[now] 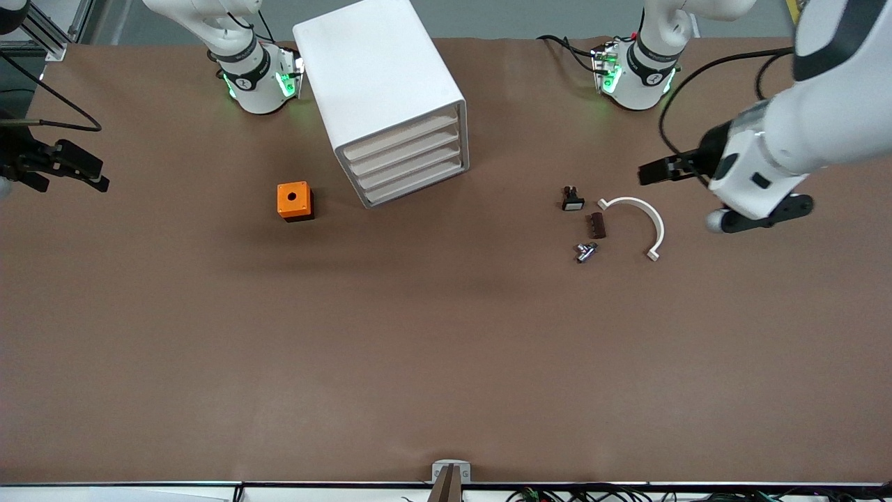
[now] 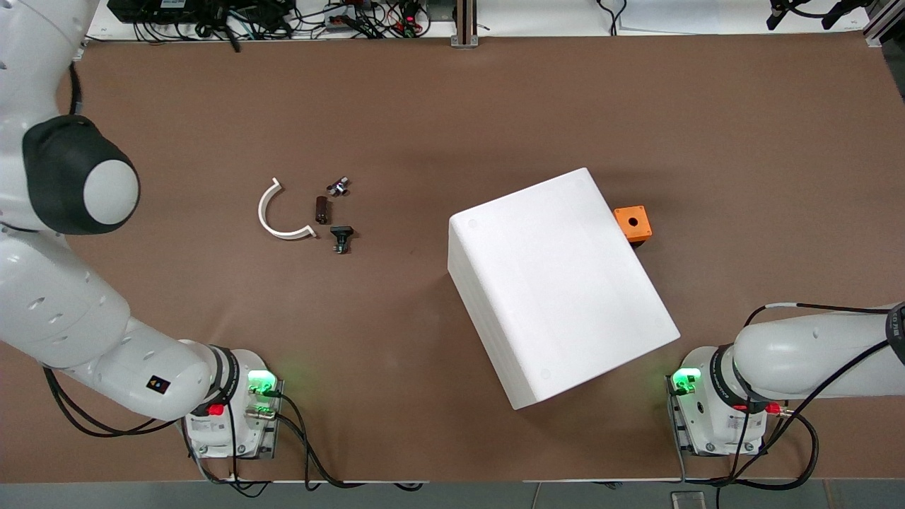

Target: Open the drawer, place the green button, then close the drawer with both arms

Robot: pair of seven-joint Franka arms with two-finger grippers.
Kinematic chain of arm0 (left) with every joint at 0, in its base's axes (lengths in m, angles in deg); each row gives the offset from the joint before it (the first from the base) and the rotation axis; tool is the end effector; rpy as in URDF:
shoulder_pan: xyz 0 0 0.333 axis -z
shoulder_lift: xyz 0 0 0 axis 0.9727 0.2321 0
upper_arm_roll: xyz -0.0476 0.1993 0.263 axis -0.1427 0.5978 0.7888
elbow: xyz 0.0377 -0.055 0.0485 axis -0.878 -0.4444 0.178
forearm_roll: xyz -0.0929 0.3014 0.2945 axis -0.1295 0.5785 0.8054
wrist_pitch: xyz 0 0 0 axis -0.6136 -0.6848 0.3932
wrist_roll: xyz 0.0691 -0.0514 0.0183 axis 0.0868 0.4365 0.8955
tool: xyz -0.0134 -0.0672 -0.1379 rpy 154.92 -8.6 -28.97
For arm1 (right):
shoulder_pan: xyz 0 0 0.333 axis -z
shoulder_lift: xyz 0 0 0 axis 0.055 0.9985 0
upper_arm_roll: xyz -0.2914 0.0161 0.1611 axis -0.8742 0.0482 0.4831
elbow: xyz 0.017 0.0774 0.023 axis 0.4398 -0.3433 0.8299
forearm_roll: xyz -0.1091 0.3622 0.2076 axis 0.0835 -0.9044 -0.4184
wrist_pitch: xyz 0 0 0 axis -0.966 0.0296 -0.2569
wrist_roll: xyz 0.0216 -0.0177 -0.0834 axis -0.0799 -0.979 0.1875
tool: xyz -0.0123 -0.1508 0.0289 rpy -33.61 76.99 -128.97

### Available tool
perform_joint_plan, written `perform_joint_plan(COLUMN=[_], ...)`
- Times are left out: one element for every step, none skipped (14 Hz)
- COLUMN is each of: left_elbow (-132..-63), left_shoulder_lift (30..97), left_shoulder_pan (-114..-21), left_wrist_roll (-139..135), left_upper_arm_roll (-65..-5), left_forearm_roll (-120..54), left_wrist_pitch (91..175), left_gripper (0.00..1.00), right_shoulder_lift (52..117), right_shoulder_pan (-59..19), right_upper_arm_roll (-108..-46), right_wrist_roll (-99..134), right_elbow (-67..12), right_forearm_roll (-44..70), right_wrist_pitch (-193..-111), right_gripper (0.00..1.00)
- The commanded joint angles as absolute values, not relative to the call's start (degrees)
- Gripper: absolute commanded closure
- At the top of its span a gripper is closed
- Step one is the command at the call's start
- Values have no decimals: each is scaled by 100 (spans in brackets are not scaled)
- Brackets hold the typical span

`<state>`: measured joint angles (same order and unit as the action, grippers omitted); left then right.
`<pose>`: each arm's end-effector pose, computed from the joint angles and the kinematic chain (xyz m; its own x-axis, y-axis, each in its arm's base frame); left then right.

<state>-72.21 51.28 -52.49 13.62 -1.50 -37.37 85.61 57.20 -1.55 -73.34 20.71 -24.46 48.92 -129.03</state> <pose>0.5956 -0.1518 0.5747 0.9302 0.1644 -0.3283 0.1912 -0.9802 0.0509 0.5733 -0.0339 0.5854 0.9995 -0.0314 0.0044 -0.0313 -0.9994 -0.0141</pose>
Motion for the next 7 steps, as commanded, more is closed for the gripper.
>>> perform_joint_plan(left_elbow=[-7912,-7974,-7983,-7992,-8001,-8079,-8141], left_shoulder_lift=[4497,4400,4355,4355,4364,4355,4346], left_shoulder_pan=[-5713,-6020,-6241,-6339,-6357,-6357,-6366], left_wrist_roll=[345,-50,-315,-423,-450,-459,-459], left_upper_arm_roll=[-216,-216,-225,-216,-225,-225,-216], left_forearm_roll=[-3296,-3286,-3286,-3260,-3129,-3006,-2918], left_wrist_pitch=[8588,8623,8685,8711,8799,8913,9044], left_gripper=[1,1,1,1,1,1,1], right_shoulder_lift=[5540,5557,5566,5575,5566,5566,5566], right_shoulder_pan=[-61,18,45,45,45,36,36], right_upper_arm_roll=[-7292,-7292,-7292,-7292,-7292,-7283,-7283], right_wrist_roll=[2183,2183,2175,2149,2148,2140,2139], right_elbow=[-2614,-2614,-2606,-2605,-2605,-2597,-2597], right_forearm_roll=[4810,4810,4810,4810,4819,4819,4819], right_wrist_pitch=[-12912,-12904,-12904,-12895,-12886,-12877,-12834], right_gripper=[0,0,0,0,0,0,0])
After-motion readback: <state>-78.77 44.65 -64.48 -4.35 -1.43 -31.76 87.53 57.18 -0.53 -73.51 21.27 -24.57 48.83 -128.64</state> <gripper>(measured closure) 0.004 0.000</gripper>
